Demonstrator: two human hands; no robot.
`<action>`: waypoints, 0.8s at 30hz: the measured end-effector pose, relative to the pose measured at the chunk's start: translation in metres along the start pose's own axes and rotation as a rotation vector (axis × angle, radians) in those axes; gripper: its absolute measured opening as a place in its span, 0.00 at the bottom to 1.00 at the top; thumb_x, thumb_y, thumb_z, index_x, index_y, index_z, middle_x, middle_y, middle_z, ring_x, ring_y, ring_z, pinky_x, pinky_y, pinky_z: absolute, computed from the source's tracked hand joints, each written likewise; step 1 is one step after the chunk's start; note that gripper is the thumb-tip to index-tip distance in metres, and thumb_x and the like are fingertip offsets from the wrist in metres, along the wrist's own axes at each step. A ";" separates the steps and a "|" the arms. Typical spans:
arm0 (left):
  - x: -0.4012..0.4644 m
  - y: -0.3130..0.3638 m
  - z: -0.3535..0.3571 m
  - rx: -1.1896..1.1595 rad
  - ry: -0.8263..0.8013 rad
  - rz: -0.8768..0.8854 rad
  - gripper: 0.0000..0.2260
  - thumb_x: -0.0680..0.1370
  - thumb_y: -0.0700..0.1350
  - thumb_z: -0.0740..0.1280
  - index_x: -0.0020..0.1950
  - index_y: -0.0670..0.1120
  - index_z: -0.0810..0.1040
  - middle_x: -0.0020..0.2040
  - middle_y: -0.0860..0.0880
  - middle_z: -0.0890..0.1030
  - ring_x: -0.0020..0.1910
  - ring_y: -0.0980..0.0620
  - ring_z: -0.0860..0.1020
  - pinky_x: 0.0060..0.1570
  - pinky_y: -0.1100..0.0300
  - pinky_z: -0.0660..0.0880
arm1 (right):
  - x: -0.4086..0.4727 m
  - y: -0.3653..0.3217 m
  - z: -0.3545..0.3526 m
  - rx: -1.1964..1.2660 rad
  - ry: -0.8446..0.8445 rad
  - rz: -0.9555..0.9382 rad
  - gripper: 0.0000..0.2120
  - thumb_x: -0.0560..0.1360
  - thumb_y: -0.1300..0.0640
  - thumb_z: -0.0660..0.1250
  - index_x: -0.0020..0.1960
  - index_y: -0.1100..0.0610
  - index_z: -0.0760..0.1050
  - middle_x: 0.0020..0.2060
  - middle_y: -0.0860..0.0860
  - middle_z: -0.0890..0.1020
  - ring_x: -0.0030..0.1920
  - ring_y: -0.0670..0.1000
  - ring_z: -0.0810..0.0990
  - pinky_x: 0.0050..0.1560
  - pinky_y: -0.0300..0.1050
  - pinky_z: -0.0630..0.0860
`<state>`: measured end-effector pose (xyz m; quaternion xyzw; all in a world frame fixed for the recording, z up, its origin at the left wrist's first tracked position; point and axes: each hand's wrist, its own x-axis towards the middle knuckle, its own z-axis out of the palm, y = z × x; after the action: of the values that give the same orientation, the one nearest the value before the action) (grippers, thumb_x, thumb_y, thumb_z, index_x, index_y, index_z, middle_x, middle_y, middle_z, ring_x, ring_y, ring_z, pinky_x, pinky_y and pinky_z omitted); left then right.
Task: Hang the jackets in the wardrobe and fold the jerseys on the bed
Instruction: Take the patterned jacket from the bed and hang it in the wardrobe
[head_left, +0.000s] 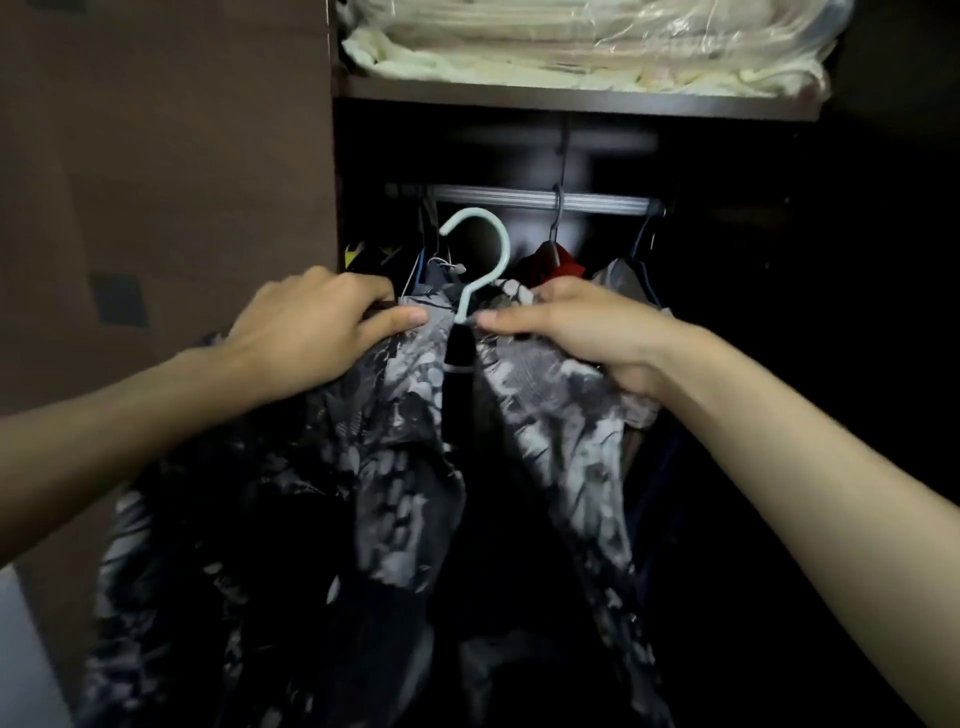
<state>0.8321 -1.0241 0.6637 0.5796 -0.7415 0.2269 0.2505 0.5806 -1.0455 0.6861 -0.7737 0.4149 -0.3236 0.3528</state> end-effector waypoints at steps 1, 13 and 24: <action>0.002 0.002 0.001 -0.023 -0.001 -0.017 0.24 0.77 0.72 0.51 0.42 0.54 0.72 0.37 0.50 0.77 0.44 0.41 0.79 0.39 0.51 0.69 | -0.003 0.001 0.004 -0.020 -0.025 0.004 0.06 0.77 0.50 0.73 0.45 0.51 0.78 0.33 0.42 0.86 0.35 0.39 0.84 0.36 0.30 0.77; 0.014 -0.005 -0.002 -0.186 0.078 -0.130 0.26 0.77 0.71 0.58 0.39 0.49 0.77 0.34 0.51 0.79 0.39 0.49 0.77 0.41 0.51 0.70 | -0.036 0.027 0.041 0.302 -0.096 -0.084 0.45 0.76 0.69 0.68 0.82 0.41 0.51 0.77 0.45 0.67 0.62 0.45 0.80 0.57 0.47 0.83; 0.022 -0.008 -0.011 -0.199 0.054 -0.161 0.27 0.76 0.71 0.59 0.33 0.49 0.74 0.31 0.51 0.76 0.38 0.46 0.76 0.46 0.49 0.75 | -0.045 0.047 0.062 -0.519 0.120 -0.691 0.07 0.76 0.55 0.76 0.53 0.53 0.85 0.50 0.43 0.86 0.51 0.42 0.84 0.55 0.46 0.81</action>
<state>0.8364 -1.0348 0.6866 0.6031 -0.7045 0.1470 0.3440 0.5902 -1.0086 0.6049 -0.9099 0.2191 -0.3522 -0.0069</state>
